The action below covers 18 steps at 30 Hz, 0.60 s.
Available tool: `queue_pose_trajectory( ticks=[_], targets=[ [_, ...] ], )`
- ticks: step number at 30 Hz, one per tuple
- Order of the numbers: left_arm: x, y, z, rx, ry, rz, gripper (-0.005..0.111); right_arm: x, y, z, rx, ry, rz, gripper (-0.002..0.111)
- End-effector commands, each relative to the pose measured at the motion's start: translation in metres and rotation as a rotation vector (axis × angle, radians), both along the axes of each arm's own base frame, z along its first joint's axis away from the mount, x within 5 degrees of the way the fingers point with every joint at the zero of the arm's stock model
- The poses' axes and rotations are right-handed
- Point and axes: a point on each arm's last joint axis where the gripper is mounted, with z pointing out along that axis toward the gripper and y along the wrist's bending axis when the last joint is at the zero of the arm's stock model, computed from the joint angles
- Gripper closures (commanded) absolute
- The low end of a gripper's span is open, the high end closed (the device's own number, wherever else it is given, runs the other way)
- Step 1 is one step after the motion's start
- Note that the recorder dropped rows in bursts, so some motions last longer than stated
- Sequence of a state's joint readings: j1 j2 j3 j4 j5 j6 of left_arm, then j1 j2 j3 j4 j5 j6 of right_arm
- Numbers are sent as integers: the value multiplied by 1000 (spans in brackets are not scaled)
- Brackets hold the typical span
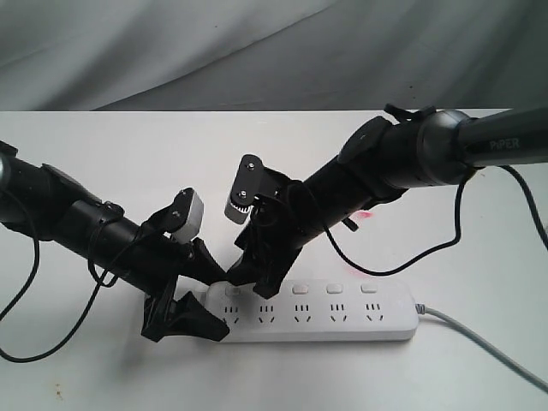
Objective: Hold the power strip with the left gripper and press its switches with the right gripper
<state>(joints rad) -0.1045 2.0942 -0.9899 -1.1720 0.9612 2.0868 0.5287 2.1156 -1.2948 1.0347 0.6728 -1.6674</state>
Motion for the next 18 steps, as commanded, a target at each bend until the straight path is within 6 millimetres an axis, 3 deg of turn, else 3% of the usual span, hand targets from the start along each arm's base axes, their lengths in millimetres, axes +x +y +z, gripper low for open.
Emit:
queue_pose_trajectory(
  ticks=[1,12,18],
  targets=[
    [-1,-2,0,0,-1,-27,46,-2,1,-1,5,18,28,54],
    [-1,-2,0,0,-1,-27,46,-2,3,-2,-2,1,22,54],
    [-1,-2,0,0,-1,-27,46,-2,4,-18,-22,38,17,54]
  ],
)
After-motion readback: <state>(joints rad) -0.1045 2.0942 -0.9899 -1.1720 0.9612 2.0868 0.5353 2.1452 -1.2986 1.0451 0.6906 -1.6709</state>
